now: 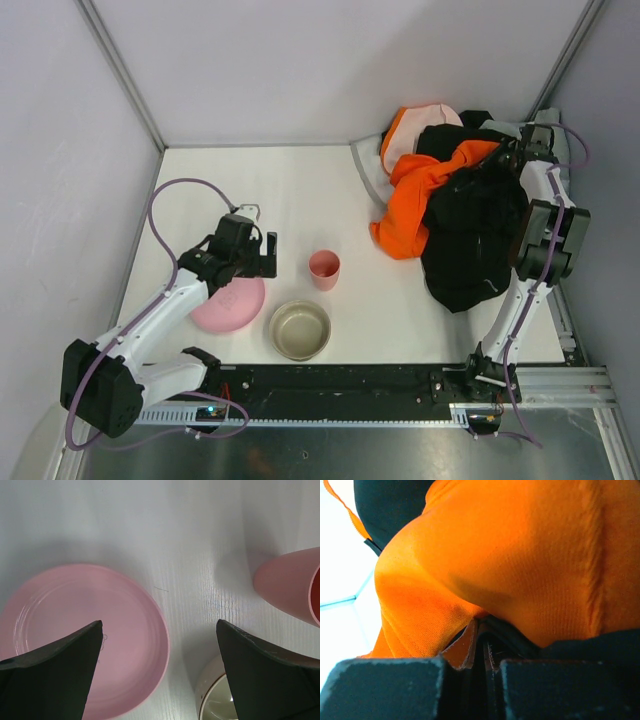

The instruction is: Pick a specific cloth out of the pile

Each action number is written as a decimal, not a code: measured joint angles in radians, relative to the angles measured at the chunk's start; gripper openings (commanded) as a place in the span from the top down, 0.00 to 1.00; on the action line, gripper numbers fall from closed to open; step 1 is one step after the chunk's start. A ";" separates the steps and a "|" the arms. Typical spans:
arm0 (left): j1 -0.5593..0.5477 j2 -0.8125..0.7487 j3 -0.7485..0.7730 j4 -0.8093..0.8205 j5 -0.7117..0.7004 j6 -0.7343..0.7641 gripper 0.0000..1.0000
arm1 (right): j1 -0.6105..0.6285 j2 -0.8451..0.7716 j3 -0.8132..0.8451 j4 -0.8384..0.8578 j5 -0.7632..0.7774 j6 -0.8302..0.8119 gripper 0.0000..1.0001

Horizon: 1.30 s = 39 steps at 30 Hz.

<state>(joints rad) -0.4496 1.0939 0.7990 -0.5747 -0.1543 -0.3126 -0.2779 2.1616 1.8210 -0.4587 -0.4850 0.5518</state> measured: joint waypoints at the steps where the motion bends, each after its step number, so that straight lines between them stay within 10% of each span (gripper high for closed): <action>1: 0.000 0.000 0.000 0.000 0.000 0.000 0.00 | 0.000 -0.010 -0.022 0.022 -0.003 -0.004 0.91; 9: 0.000 0.000 0.000 -0.001 0.000 0.000 0.00 | 0.008 -0.163 -0.206 0.108 0.002 -0.049 0.38; 17: -0.011 -0.003 0.000 -0.002 0.000 0.000 0.00 | 0.011 -0.438 -0.392 0.031 0.037 -0.121 0.09; 39: -0.026 -0.009 0.000 -0.005 -0.001 0.000 0.00 | -0.024 -0.982 -0.882 -0.120 0.133 -0.190 0.01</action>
<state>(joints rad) -0.4755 1.0851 0.7990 -0.5797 -0.1551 -0.3130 -0.3023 1.1801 0.9394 -0.5785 -0.3523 0.3618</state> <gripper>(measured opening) 0.996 0.992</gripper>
